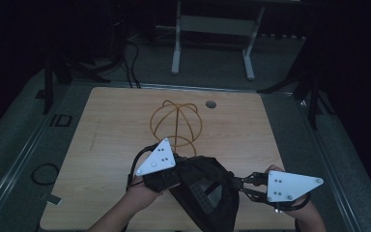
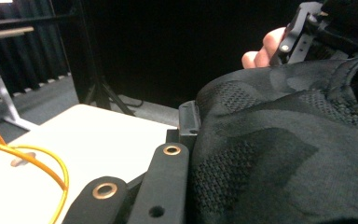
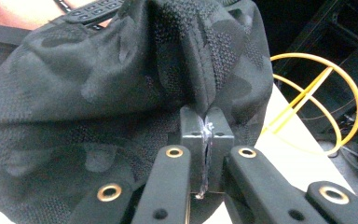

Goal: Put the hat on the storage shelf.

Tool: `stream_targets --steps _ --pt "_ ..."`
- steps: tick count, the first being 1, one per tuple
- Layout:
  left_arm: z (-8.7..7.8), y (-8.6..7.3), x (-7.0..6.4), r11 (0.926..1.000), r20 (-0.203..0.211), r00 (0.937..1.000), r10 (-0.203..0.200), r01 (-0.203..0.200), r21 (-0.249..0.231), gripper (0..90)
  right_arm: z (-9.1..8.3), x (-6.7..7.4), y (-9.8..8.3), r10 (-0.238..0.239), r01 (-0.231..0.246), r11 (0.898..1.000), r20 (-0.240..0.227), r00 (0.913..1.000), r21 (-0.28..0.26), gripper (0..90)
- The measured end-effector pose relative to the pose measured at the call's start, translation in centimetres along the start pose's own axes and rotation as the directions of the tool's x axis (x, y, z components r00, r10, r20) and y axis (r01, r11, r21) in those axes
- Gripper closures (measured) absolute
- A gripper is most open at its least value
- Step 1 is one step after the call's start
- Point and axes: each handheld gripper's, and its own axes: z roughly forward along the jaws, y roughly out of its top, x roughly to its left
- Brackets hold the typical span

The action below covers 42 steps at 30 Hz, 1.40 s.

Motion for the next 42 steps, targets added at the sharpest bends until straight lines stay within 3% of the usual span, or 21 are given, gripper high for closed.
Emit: stream_targets --steps 7,14,18,25,29,31,34,38,41,42 --pt "-0.2 -0.3 0.5 1.0000 -0.018 0.9998 0.000 0.000 -0.001 85.4 -0.3 -0.2 0.1 0.024 -0.024 1.000 -0.003 0.9997 -0.007 89.2" --pt "-0.7 -0.8 1.1 0.9997 -0.033 0.9992 -0.022 0.022 0.007 68.2 -1.3 -0.8 -0.2 0.060 -0.059 0.998 0.016 0.9981 -0.037 89.2" --pt "-1.2 -1.3 1.4 0.9997 -0.065 0.9978 -0.010 0.011 0.023 65.4 -2.0 -1.2 -0.5 0.082 -0.080 0.996 0.033 0.9961 -0.048 89.2" --pt "-2.3 -2.9 1.9 0.9993 -0.111 0.9938 0.000 0.004 0.038 62.3 -3.4 -2.2 -1.1 0.143 -0.139 0.989 0.103 0.9843 -0.048 89.1" --pt "-3.0 -4.0 2.2 0.9988 -0.151 0.9885 0.003 0.005 0.048 53.7 -3.9 -2.7 -1.5 0.171 -0.165 0.985 0.133 0.9763 -0.053 89.1" --pt "-3.8 -5.0 2.6 0.9984 -0.193 0.9810 -0.014 0.024 0.052 52.1 -4.6 -3.2 -1.8 0.201 -0.192 0.979 0.162 0.9662 -0.070 89.1" --pt "-4.6 -6.4 3.0 0.9974 -0.238 0.9710 -0.022 0.038 0.061 42.9 -5.0 -3.8 -1.8 0.217 -0.207 0.976 0.206 0.9541 -0.070 89.1" --pt "-5.7 -8.3 3.5 0.9953 -0.328 0.9440 -0.034 0.062 0.075 28.1 -5.5 -5.0 -1.7 0.245 -0.234 0.970 0.251 0.9365 -0.073 89.1" --pt "-6.6 -9.9 4.0 0.9943 -0.357 0.9318 -0.066 0.091 0.054 22.5 -5.6 -5.8 -1.6 0.259 -0.249 0.966 0.286 0.9226 -0.072 89.1" --pt "-6.8 -10.4 4.2 0.9935 -0.373 0.9250 -0.071 0.099 0.056 18.5 -5.6 -6.2 -1.6 0.265 -0.254 0.964 0.298 0.9171 -0.073 89.1"
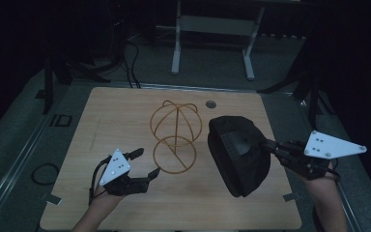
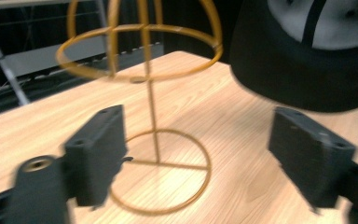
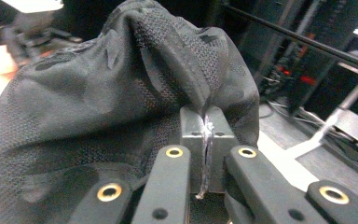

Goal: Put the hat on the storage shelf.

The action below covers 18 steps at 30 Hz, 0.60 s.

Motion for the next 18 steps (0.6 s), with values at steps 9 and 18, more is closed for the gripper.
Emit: stream_targets --steps 9,18 --pt "-1.2 -3.9 2.4 0.9994 -0.201 0.9792 -0.025 0.029 0.017 3.6 1.3 -2.0 1.0 0.011 -0.014 1.000 0.082 0.9966 0.028 89.0" --pt "-2.3 -7.6 4.4 0.9934 -0.320 0.9430 -0.091 0.109 0.037 1.9 3.0 -3.7 3.3 0.021 -0.024 0.999 0.115 0.9931 0.024 89.0"
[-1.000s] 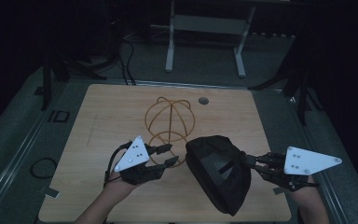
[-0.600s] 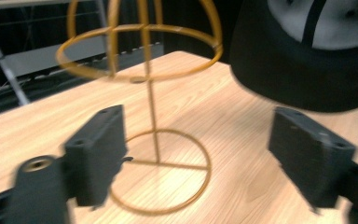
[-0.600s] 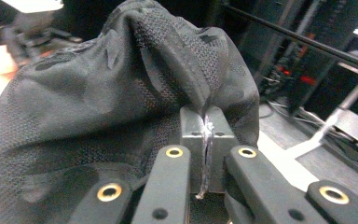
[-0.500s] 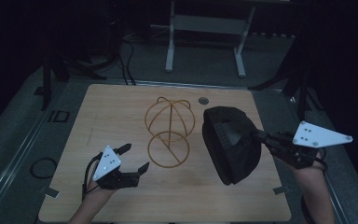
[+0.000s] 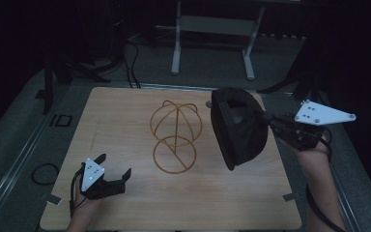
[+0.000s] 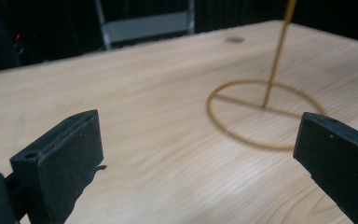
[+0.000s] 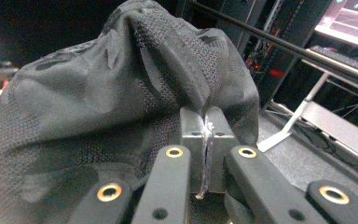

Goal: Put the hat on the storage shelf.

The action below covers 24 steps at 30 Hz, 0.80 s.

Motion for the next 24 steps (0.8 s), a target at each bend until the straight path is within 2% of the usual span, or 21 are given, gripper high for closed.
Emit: stream_targets --steps 4,6,12,13,15,17,24 --pt "0.1 -1.2 0.6 0.9994 -0.028 0.9991 -0.031 0.031 0.016 1.2 0.9 -0.2 1.3 0.000 0.000 1.000 0.011 0.9999 -0.009 89.0" --pt "0.1 -1.5 0.9 0.9988 -0.041 0.9987 -0.030 0.032 0.038 1.2 1.5 -0.2 1.9 -0.002 0.002 1.000 0.012 0.9999 -0.011 89.0" --pt "0.0 -1.8 1.2 0.9982 -0.058 0.9970 -0.051 0.053 0.027 1.2 3.8 0.2 3.6 0.009 -0.009 1.000 -0.001 1.0000 0.005 89.0" --pt "0.0 -1.9 1.1 0.9984 -0.063 0.9965 -0.054 0.055 0.013 1.2 4.3 0.3 3.8 0.009 -0.009 1.000 0.002 1.0000 0.011 89.0" --pt "0.0 -1.8 1.1 0.9984 -0.064 0.9965 -0.053 0.054 0.015 1.2 5.3 0.7 4.0 0.013 -0.013 1.000 -0.019 0.9997 0.017 89.0" --pt "-0.1 -1.9 1.1 0.9987 -0.068 0.9964 -0.050 0.051 0.009 1.3 6.3 1.2 4.1 0.004 -0.003 0.999 -0.017 0.9999 0.033 89.0" --pt "-0.1 -2.0 1.1 0.9982 -0.069 0.9959 -0.058 0.059 0.011 1.3 9.6 2.5 4.0 0.014 -0.009 0.996 -0.051 0.9986 0.094 89.0"
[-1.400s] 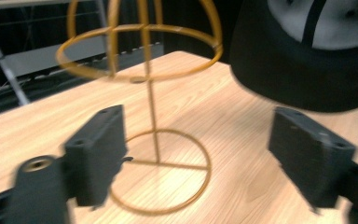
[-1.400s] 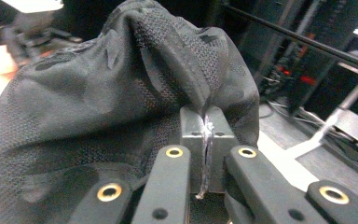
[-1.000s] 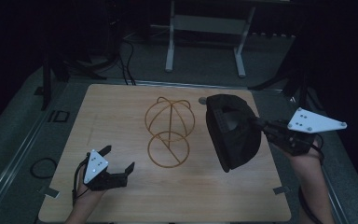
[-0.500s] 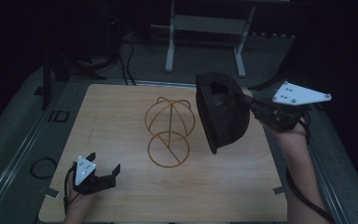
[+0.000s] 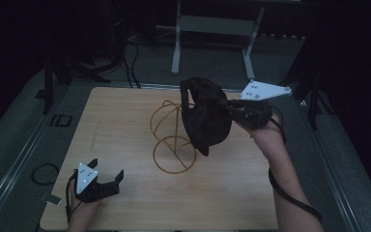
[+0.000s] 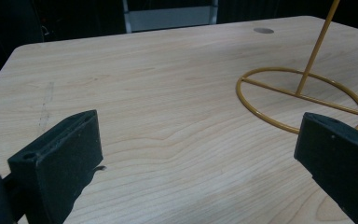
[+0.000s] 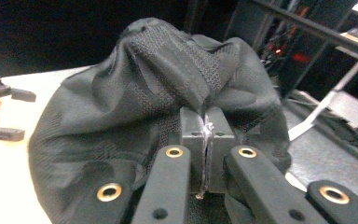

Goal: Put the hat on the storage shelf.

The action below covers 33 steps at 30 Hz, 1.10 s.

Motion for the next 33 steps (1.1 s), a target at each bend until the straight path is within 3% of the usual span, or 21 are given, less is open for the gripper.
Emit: stream_targets --steps 13,17,21,33 --pt "0.2 -0.3 0.0 0.9999 0.005 1.0000 -0.001 0.001 0.014 1.3 4.2 1.4 -0.1 0.010 -0.006 0.998 -0.067 0.9977 0.068 88.9" --pt "0.3 -0.4 -0.1 0.9998 0.011 0.9999 -0.004 0.004 0.018 1.3 5.8 1.8 -0.2 0.020 -0.009 0.995 -0.109 0.9938 0.103 88.8" --pt "0.3 -0.4 -0.2 0.9998 0.017 0.9999 -0.001 0.000 0.020 1.3 6.6 2.0 -0.5 0.019 -0.004 0.993 -0.120 0.9926 0.121 88.7" --pt "0.2 -0.5 -0.2 0.9998 0.022 0.9997 -0.006 0.006 0.018 1.3 7.8 2.1 -1.5 0.066 -0.050 0.992 -0.133 0.9889 0.118 86.2"
